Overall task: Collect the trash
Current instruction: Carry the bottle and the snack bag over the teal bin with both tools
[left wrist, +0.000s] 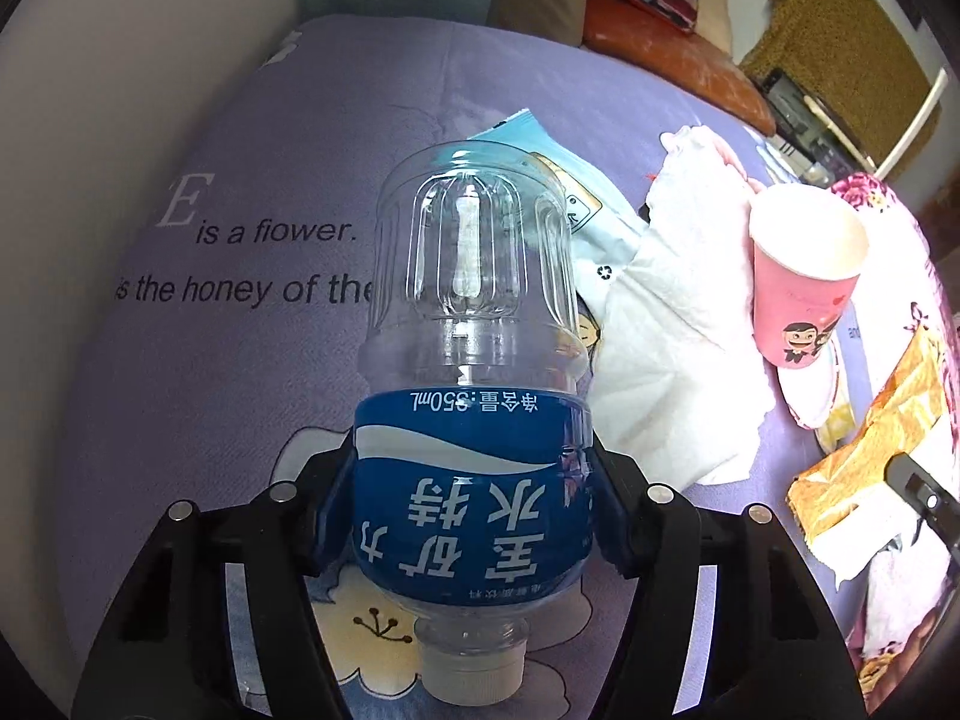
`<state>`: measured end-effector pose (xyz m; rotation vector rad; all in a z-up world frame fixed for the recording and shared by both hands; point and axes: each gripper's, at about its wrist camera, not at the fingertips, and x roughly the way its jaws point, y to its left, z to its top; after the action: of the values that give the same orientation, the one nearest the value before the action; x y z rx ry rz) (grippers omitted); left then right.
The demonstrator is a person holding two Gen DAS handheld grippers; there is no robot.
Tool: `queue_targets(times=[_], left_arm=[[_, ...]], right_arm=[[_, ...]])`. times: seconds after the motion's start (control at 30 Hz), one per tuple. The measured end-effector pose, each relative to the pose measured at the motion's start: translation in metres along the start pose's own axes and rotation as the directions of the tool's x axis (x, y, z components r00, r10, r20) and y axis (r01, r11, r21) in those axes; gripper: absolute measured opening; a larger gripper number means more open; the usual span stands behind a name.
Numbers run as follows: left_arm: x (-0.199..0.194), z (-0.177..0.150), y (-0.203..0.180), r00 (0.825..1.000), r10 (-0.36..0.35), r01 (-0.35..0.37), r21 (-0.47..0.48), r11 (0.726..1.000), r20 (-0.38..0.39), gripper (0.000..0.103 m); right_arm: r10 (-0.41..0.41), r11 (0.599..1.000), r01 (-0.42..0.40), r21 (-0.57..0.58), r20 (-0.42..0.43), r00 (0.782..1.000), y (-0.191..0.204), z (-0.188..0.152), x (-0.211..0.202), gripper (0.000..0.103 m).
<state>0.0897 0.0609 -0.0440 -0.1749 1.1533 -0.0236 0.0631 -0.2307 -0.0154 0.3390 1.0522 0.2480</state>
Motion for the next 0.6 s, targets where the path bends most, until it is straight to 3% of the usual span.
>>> queue_targets(times=[0.13,0.3,0.6], left_arm=[[-0.021,-0.012,0.001,0.999,-0.027,0.027,0.020,0.999,0.025,0.065],[-0.047,-0.024,-0.027,0.994,-0.093,0.086,0.130,0.988,0.050,0.065],[-0.043,-0.044,-0.096,0.982,-0.186,0.187,0.264,0.946,-0.029,0.065]], right_arm=[[-0.008,1.000,0.008,0.019,0.015,1.000,-0.006,0.000,-0.006,0.023],[0.000,0.999,-0.001,0.032,0.035,0.999,-0.008,-0.002,-0.013,0.023],[-0.012,0.996,0.001,0.092,0.110,0.994,-0.037,-0.009,-0.048,0.023]])
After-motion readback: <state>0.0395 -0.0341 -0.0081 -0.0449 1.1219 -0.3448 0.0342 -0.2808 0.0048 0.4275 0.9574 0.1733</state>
